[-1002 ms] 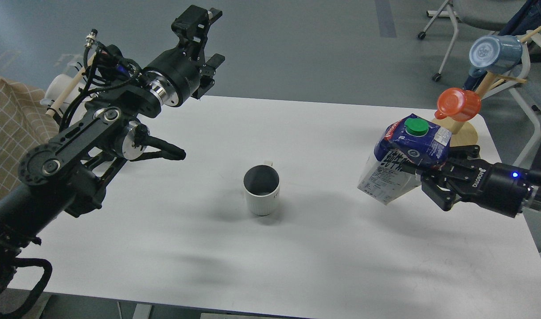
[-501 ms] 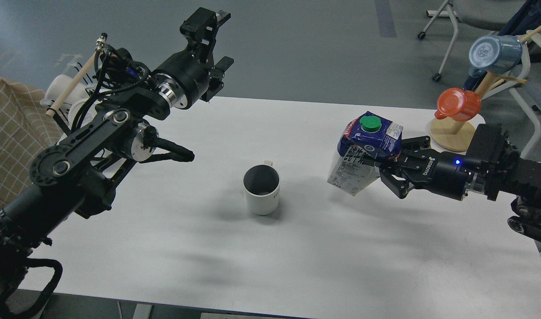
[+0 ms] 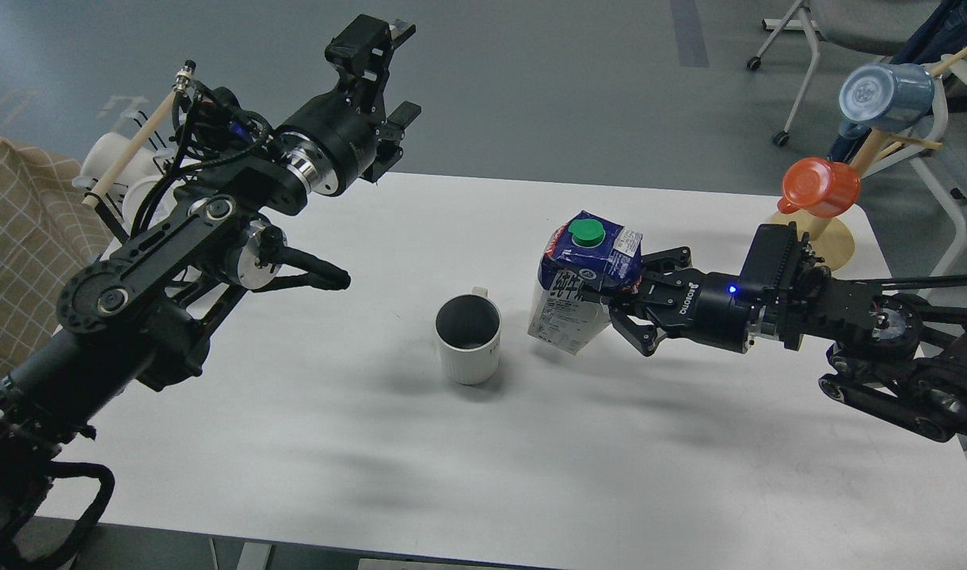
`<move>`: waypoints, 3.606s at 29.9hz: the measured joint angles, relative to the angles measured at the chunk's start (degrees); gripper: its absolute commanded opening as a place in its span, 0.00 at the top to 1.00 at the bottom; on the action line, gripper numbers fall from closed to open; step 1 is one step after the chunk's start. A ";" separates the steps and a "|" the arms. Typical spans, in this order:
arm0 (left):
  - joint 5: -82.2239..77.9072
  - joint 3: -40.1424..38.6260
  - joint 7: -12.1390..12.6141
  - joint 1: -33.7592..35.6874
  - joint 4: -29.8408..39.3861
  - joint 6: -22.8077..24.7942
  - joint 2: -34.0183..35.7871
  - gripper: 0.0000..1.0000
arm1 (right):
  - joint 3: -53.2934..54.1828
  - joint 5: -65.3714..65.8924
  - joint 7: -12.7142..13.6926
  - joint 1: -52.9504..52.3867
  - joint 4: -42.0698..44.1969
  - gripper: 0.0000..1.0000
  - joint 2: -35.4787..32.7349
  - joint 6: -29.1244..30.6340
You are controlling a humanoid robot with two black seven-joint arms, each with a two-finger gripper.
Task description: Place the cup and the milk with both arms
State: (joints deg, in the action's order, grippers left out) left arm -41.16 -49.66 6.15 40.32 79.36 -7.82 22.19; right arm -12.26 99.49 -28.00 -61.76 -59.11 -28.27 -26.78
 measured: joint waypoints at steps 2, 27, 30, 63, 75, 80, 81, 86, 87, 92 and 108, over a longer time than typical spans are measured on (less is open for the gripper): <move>0.00 -0.08 0.00 0.00 0.00 0.00 0.20 0.02 | -0.02 -0.37 0.01 -0.15 0.46 1.00 0.67 0.00; 0.02 -0.17 0.00 -0.10 0.11 0.00 0.73 0.02 | -2.07 -2.28 0.00 -0.01 2.33 1.00 4.34 -0.22; 0.02 -0.18 0.00 -0.27 0.17 0.00 0.82 0.02 | -2.14 -2.28 0.00 0.09 2.40 0.98 4.50 -0.28; 0.02 -0.27 0.00 -0.41 0.47 0.00 0.84 0.02 | -2.07 -4.20 0.00 0.68 -0.12 0.05 1.50 -1.00; 0.02 -0.17 0.00 -0.46 0.47 0.00 0.60 0.02 | -1.87 -4.58 -0.01 0.68 -19.25 0.05 -15.99 -1.00; 0.02 -0.17 0.00 -0.49 0.61 0.00 0.52 0.02 | -0.36 -4.88 -0.01 0.46 -29.94 0.05 -28.20 -0.81; 0.03 -0.17 0.00 -0.49 0.61 0.00 0.51 0.02 | 0.56 -4.94 0.00 0.34 -32.02 0.05 -31.12 -0.79; 0.03 -0.96 0.00 -0.47 0.62 -0.03 0.48 0.02 | 8.80 -6.16 0.00 -0.24 -36.18 0.05 -40.75 -0.61; 0.02 -1.32 0.00 -0.47 0.62 -0.06 0.49 0.02 | 11.11 -7.25 -0.01 -0.26 -36.24 0.05 -41.62 -0.41; 0.08 -2.72 0.00 -0.95 0.25 -0.29 0.77 0.02 | 24.02 -19.15 0.00 -1.55 -34.54 0.05 -43.20 5.93; 0.15 -9.15 -5.82 3.05 -14.08 7.74 0.00 0.02 | 37.95 -47.77 0.02 -12.52 12.70 0.00 -12.03 32.51</move>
State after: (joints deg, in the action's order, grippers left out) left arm -41.01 -58.80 0.33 43.37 65.28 -0.09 22.18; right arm 25.69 51.72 -27.98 -74.28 -46.41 -40.30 5.73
